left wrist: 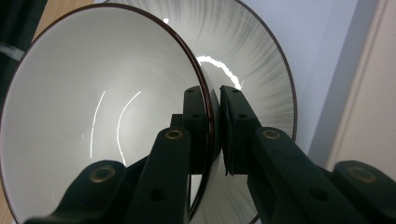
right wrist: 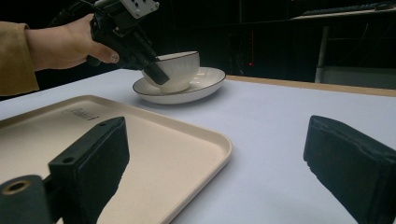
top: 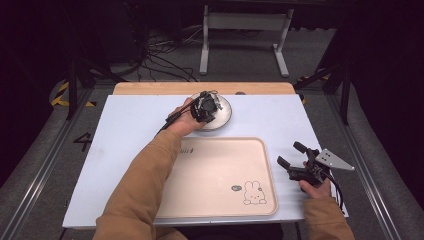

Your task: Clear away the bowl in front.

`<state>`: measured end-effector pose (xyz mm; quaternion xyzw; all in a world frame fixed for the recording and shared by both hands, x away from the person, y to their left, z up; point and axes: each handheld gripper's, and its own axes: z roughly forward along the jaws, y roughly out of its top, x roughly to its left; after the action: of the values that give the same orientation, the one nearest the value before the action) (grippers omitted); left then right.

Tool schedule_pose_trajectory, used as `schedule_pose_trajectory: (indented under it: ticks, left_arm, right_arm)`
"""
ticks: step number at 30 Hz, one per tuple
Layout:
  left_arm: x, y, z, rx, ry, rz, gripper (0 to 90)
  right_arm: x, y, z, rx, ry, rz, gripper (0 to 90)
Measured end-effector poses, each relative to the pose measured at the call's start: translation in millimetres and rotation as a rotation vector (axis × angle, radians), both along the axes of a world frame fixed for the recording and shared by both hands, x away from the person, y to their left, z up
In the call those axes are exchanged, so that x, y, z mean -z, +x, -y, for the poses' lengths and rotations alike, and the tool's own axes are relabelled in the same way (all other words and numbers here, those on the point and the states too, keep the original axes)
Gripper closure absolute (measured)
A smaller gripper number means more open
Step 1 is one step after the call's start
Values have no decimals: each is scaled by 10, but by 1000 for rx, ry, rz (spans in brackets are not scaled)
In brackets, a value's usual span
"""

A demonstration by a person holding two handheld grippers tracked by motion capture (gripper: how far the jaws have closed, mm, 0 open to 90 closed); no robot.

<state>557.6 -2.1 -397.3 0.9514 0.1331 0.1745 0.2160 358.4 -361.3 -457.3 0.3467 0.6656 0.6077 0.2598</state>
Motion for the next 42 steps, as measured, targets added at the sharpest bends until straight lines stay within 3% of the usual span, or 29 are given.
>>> schedule_pose_trajectory:
  ticks: [10, 17, 24, 35, 42]
  left_arm:
    - [-184, -128, 19, 15, -19, 31, 816]
    - [-307, -267, 23, 17, -22, 29, 817]
    - [-424, -450, 21, 66, -52, 30, 817]
    - [-573, -822, -28, 152, -65, 38, 817]
    - [-647, -1037, -69, 201, -85, 11, 817]
  right_arm:
    - [1, -1, 0, 0, 1, 2, 75]
    - [0, -1, 1, 1, 0, 1, 75]
    - [1, 0, 2, 2, 2, 1, 75]
    - [1, 1, 2, 2, 1, 1, 75]
    - [0, 3, 4, 3, 6, -4, 77]
